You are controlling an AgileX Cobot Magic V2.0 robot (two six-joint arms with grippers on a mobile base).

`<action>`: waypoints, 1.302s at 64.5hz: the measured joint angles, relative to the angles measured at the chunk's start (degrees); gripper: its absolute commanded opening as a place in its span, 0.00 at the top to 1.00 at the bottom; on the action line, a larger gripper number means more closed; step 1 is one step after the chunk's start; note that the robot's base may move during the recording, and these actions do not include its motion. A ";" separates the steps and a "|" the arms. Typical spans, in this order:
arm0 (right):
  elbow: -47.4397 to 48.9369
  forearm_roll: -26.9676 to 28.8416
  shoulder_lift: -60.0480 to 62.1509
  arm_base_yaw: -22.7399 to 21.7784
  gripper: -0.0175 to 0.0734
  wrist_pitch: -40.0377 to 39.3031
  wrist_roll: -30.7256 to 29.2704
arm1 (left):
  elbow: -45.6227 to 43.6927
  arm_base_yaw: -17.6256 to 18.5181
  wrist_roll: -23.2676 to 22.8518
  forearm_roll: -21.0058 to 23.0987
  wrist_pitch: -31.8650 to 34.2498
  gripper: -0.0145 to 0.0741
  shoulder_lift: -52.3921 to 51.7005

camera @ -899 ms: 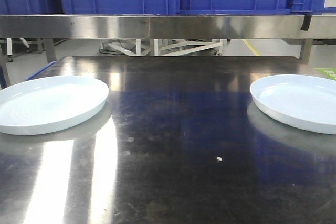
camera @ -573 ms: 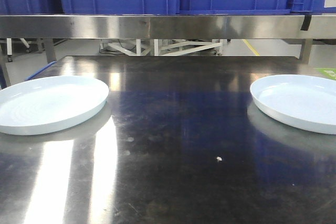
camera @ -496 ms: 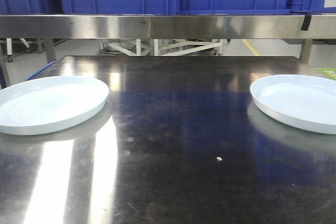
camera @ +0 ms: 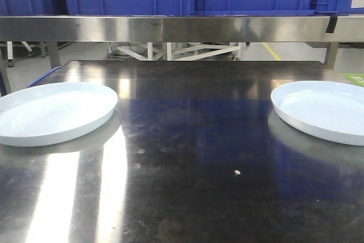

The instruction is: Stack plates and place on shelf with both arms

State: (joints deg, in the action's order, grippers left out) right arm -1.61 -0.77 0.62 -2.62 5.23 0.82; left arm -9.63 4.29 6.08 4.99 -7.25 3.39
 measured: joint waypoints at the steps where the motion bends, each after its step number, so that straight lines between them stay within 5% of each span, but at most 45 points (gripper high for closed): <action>1: 0.00 0.00 0.00 0.00 0.76 0.00 0.00 | -0.32 0.00 0.00 0.00 -0.23 0.74 0.61; 31: 0.00 0.00 0.00 0.00 0.76 0.00 0.00 | -13.81 0.00 0.00 0.77 -16.46 0.74 23.35; 74: 0.00 0.00 0.00 0.00 0.76 0.00 0.00 | -43.32 0.00 0.00 2.75 -34.80 0.74 75.78; 84: 0.00 0.00 0.00 0.00 0.76 0.00 0.00 | -49.33 -1.55 0.00 2.95 -37.06 0.63 84.01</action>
State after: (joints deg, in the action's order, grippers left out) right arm -1.61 -0.77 0.62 -2.62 5.23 0.82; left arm -58.96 2.74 6.08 7.94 -44.31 87.40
